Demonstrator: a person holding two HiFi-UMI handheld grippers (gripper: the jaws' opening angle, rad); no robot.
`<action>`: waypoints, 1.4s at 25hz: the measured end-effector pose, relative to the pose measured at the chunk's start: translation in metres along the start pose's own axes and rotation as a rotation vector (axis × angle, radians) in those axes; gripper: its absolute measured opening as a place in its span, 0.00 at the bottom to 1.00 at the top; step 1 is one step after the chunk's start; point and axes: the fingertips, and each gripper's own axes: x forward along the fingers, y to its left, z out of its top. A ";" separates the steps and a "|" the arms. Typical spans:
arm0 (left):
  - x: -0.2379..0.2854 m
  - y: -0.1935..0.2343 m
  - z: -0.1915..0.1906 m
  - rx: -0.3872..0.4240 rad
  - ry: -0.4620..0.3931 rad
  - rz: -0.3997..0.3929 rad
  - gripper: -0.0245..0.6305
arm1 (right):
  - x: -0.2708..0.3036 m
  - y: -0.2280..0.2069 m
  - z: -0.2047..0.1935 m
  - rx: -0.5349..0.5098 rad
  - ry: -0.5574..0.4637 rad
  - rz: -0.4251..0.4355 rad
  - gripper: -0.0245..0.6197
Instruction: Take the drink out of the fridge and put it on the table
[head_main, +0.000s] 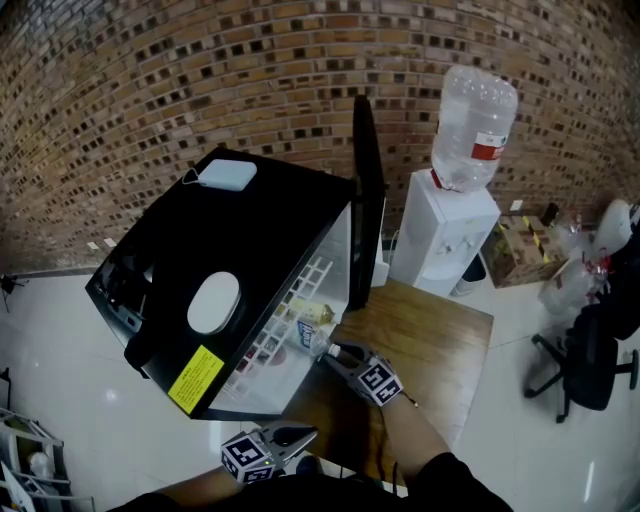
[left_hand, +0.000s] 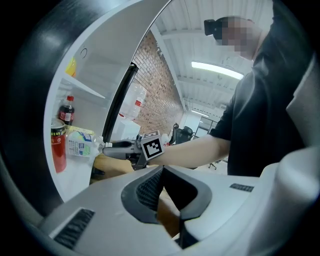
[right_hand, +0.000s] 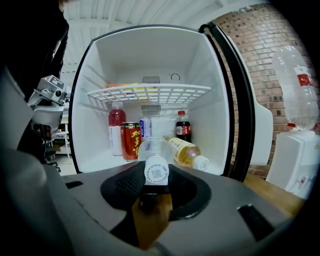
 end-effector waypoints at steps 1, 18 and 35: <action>0.000 0.000 -0.001 -0.003 0.001 0.003 0.04 | -0.003 0.001 0.004 0.004 -0.011 0.002 0.28; 0.000 -0.012 0.029 0.014 -0.074 0.008 0.04 | -0.106 -0.005 0.089 0.009 -0.137 -0.094 0.28; 0.012 -0.043 0.033 0.069 -0.124 -0.039 0.04 | -0.291 0.005 0.008 -0.091 0.504 -0.132 0.28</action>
